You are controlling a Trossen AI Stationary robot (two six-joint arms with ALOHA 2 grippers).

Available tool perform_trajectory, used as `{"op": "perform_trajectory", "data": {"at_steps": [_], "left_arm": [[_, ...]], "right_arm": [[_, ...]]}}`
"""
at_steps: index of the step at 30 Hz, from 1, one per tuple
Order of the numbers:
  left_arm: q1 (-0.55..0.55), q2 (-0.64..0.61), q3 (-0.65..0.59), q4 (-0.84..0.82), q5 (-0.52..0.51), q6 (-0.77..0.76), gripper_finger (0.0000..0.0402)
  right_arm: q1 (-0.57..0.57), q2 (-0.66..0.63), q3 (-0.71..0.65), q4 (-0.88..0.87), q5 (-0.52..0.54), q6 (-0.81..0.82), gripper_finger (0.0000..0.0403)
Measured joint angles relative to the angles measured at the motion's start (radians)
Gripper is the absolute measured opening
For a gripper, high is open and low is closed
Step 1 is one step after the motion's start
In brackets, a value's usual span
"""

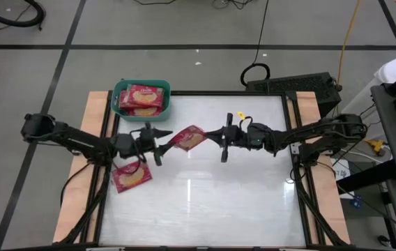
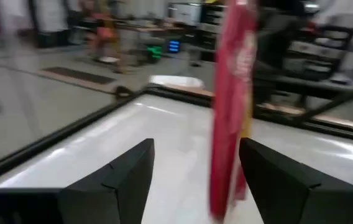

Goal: Sort popcorn bags into baskets
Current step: Stack the red popcorn bag on the red popcorn bags in the green bin

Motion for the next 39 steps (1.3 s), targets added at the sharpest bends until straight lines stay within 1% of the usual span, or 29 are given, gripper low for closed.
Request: {"op": "perform_trajectory", "data": {"at_steps": [2, 5, 8, 12, 13, 15, 17, 19, 20, 22, 25, 28, 30, 32, 34, 37, 39], "left_arm": [[0.05, 0.004, 0.017, -0.008, 0.112, 0.001, 0.0229], [0.096, 0.013, 0.035, -0.034, 0.206, -0.002, 0.019], [0.117, 0.014, 0.041, -0.065, 0.26, 0.0, 0.0132], [0.12, 0.011, 0.042, -0.062, 0.329, 0.014, 0.0038], [0.12, 0.004, 0.042, -0.066, 0.337, 0.013, 0.0024], [0.12, -0.011, 0.042, -0.078, 0.348, 0.012, 0.0019], [0.122, -0.052, 0.049, -0.149, 0.355, 0.013, 0.0028], [0.125, -0.11, 0.102, -0.308, 0.357, 0.005, 0.0032], [0.125, -0.141, 0.147, -0.43, 0.357, -0.001, 0.0031], [0.124, -0.187, 0.258, -0.699, 0.356, 0.004, 0.0023], [0.121, -0.206, 0.451, -1.058, 0.348, 0.053, 0.0018], [0.124, -0.204, 0.631, -1.327, 0.295, 0.104, 0.0019], [0.14, -0.197, 0.734, -1.497, 0.224, 0.126, 0.0025], [0.166, -0.196, 0.811, -1.636, 0.132, 0.129, 0.0028], [0.213, -0.194, 0.871, -1.73, 0.066, 0.165, 0.0029], [0.316, -0.192, 0.926, -1.841, 0.04, 0.238, 0.0031], [0.395, -0.191, 0.937, -1.843, 0.04, 0.314, 0.0031]], "right_arm": [[-0.002, 0.0, 0.0, 0.004, 0.0, -0.016, 0.0], [-0.002, 0.0, 0.0, 0.013, 0.001, -0.041, 0.0], [-0.002, 0.0, 0.0, 0.011, 0.001, -0.044, 0.0], [-0.002, 0.0, 0.0, 0.011, 0.0, -0.034, 0.0], [-0.002, 0.0, 0.0, 0.012, 0.0, -0.025, 0.0], [-0.002, 0.0, 0.0, 0.016, 0.0, -0.014, 0.0004], [0.003, 0.0, 0.0, 0.0, 0.006, 0.0, 0.0013], [0.011, -0.001, 0.0, -0.034, 0.043, 0.024, 0.0028], [0.016, -0.001, 0.0, -0.058, 0.066, 0.035, 0.0038], [0.025, 0.0, 0.0, -0.114, 0.11, 0.05, 0.0059], [0.038, 0.0, 0.0, -0.163, 0.17, 0.061, 0.0091], [0.043, 0.0, 0.0, -0.193, 0.211, 0.062, 0.0119], [0.045, 0.0, 0.0, -0.205, 0.215, 0.062, 0.0132], [0.045, 0.0, 0.0, -0.225, 0.215, 0.062, 0.0142], [0.045, 0.0, 0.0, -0.254, 0.215, 0.06, 0.0147], [0.048, 0.0, 0.0, -0.288, 0.215, 0.04, 0.0148], [0.05, 0.0, 0.0, -0.312, 0.215, 0.034, 0.0147]]}}
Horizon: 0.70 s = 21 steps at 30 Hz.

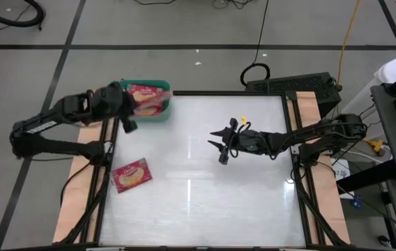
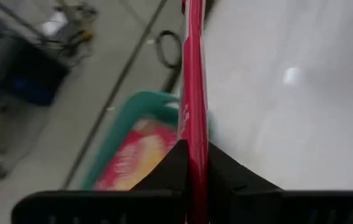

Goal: Sort popcorn bags into baskets
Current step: Stack the red popcorn bag on the red popcorn bags in the green bin

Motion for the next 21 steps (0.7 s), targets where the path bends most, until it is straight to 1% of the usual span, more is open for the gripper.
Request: {"op": "perform_trajectory", "data": {"at_steps": [5, 9, 13, 14, 21], "left_arm": [[0.209, 0.017, -0.014, 0.002, 0.015, 0.158, 0.0033], [0.354, 0.067, -0.016, 0.003, 0.128, 0.225, 0.0034], [0.456, 0.149, -0.017, 0.005, 0.245, 0.301, 0.0034], [0.478, 0.171, -0.017, 0.007, 0.26, 0.307, 0.0034], [0.593, 0.324, -0.018, 0.012, 0.264, 0.295, 0.0035]], "right_arm": [[0.017, 0.0, 0.0, -0.035, 0.0, 0.007, 0.0145], [0.038, 0.0, 0.0, -0.053, -0.001, 0.016, 0.0144], [0.058, 0.0, -0.006, -0.046, -0.001, 0.013, 0.0144], [0.061, 0.0, -0.012, -0.044, -0.001, 0.012, 0.0144], [0.065, 0.0, -0.067, -0.019, -0.001, 0.044, 0.0144]]}}
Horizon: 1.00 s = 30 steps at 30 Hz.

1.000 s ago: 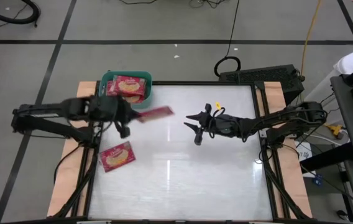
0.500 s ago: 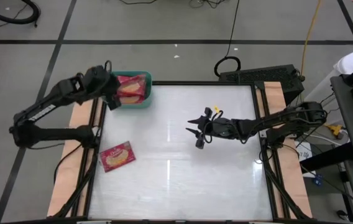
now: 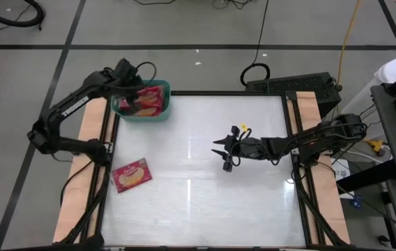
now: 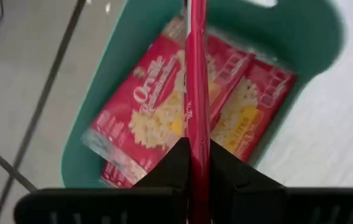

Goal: Sort popcorn bags into baskets
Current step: Stack the red popcorn bag on the red popcorn bags in the green bin

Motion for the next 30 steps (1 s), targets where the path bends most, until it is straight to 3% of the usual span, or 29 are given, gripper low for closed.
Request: {"op": "perform_trajectory", "data": {"at_steps": [8, 12, 16, 24, 30], "left_arm": [[0.088, 0.037, 0.0, 0.033, -0.017, -0.043, 0.0036], [0.109, 0.037, 0.0, 0.026, -0.113, -0.046, 0.0038], [0.115, 0.037, 0.0, 0.016, -0.115, -0.046, 0.0054], [0.116, 0.024, 0.015, -0.007, 0.093, -0.046, 0.0018], [0.16, 0.028, 0.027, -0.042, 0.125, -0.071, 0.0064]], "right_arm": [[0.0, 0.0, -0.064, 0.095, -0.002, 0.009, 0.0144], [0.0, 0.0, -0.072, 0.125, -0.003, 0.007, 0.0144], [0.0, 0.0, -0.072, 0.126, -0.003, 0.002, 0.0144], [0.0, 0.0, -0.072, 0.128, -0.003, -0.012, 0.0144], [0.0, 0.0, -0.072, 0.134, -0.004, -0.012, 0.0144]]}}
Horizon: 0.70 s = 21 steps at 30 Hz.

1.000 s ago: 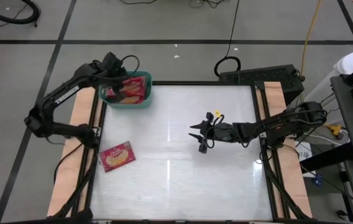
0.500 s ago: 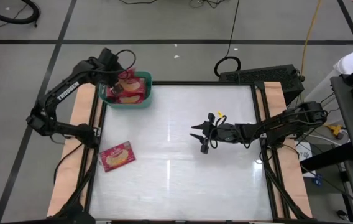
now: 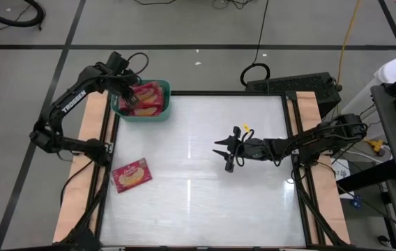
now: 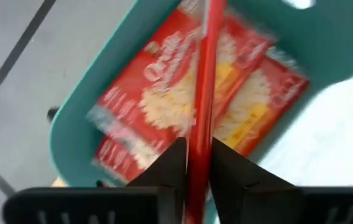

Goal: Sort popcorn bags into baskets
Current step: Stack the red popcorn bag on the red popcorn bags in the green bin

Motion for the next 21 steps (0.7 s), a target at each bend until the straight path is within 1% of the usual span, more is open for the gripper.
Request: {"op": "perform_trajectory", "data": {"at_steps": [5, 7, 9, 13, 15, 17, 20, 21], "left_arm": [[0.09, 0.028, 0.0, 0.008, -0.043, -0.043, 0.0091], [0.113, 0.042, 0.0, 0.023, -0.037, -0.052, 0.01], [0.115, 0.051, 0.0, 0.051, -0.045, -0.061, 0.0106], [0.088, 0.069, 0.0, 0.105, -0.136, -0.107, 0.0114], [0.072, 0.068, 0.0, 0.114, -0.148, -0.135, 0.0114], [0.042, 0.066, 0.0, 0.114, -0.119, -0.156, 0.0114], [-0.03, 0.066, -0.006, 0.082, -0.015, -0.174, 0.0115], [-0.062, 0.064, -0.017, 0.077, 0.005, -0.179, 0.0115]], "right_arm": [[0.0, 0.0, 0.0, 0.017, -0.006, -0.003, 0.0144], [-0.001, 0.0, 0.0, 0.019, -0.027, -0.004, 0.0144], [-0.001, 0.0, 0.0, 0.022, -0.045, -0.004, 0.0144], [-0.001, 0.0, 0.0, 0.022, -0.052, -0.004, 0.0144], [-0.001, 0.0, 0.0, 0.022, -0.052, -0.003, 0.0144], [-0.001, 0.0, 0.0, 0.021, -0.052, -0.004, 0.0144], [-0.001, 0.0, 0.0, 0.021, -0.052, -0.004, 0.0144], [-0.001, 0.0, 0.0, 0.021, -0.052, -0.003, 0.0144]]}}
